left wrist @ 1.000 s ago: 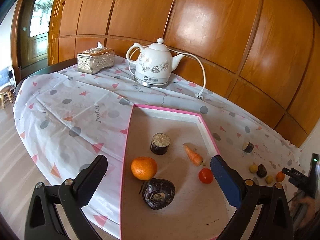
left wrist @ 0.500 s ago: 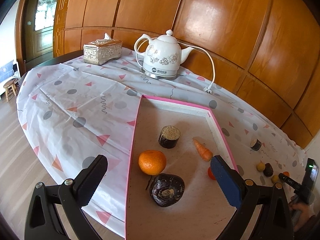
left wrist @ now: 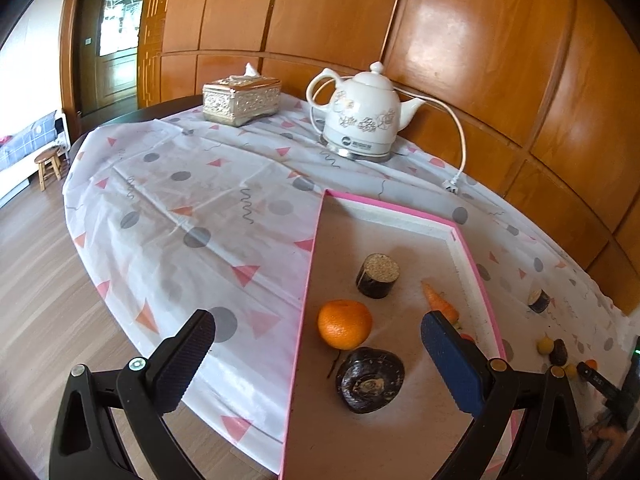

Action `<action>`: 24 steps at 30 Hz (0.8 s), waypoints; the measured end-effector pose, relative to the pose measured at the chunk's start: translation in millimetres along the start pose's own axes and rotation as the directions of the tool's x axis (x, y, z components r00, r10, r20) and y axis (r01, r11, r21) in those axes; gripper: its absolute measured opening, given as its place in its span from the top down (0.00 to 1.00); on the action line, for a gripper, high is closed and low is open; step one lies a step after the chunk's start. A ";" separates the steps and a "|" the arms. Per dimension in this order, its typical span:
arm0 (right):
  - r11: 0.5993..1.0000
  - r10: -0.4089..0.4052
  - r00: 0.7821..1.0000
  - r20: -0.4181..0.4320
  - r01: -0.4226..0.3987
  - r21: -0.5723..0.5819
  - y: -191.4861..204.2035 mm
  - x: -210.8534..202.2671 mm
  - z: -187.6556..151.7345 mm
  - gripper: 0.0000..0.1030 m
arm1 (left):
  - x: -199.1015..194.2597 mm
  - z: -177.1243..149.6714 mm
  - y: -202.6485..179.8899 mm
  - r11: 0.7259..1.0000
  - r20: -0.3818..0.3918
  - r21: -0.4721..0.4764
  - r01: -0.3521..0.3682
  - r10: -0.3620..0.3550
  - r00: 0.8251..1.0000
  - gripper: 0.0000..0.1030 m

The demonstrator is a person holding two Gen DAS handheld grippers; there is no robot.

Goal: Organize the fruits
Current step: 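Carry the small orange into the pink tray and open the right tool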

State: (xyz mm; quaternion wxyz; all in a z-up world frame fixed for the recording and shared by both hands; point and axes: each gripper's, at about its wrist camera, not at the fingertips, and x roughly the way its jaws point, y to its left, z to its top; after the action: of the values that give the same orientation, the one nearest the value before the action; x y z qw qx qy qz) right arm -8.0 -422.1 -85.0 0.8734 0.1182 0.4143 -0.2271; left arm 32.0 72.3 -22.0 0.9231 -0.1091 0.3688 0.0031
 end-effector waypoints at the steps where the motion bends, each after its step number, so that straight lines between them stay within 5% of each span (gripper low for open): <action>1: 1.000 -0.001 1.000 -0.001 0.001 0.000 0.0 -0.1 -0.1 0.62 | -0.3 -0.2 0.7 1.000 0.000 -0.003 -0.007 0.007 1.000 0.00; 7: 1.000 0.002 1.000 -0.017 -0.002 -0.008 1.5 -8.4 -6.4 0.63 | -2.4 -1.4 -1.8 1.000 -0.005 0.006 0.001 -0.001 1.000 0.00; 19: 0.984 0.178 0.983 -0.042 -0.179 -0.016 31.4 -39.1 -24.8 0.63 | -5.1 0.0 -0.8 1.000 -0.001 0.003 0.002 -0.002 1.000 0.00; 24: 0.953 0.287 0.956 -0.057 -0.291 -0.081 61.8 -57.0 -23.6 0.63 | -4.6 -0.4 -0.6 1.000 -0.007 0.000 0.000 0.000 1.000 0.00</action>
State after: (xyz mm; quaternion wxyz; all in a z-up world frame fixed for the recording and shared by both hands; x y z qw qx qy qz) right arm -24.8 -342.0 -54.3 0.8921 0.1440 0.4215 -0.0756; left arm 28.4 72.0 -19.0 0.9218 -0.1090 0.3720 0.0028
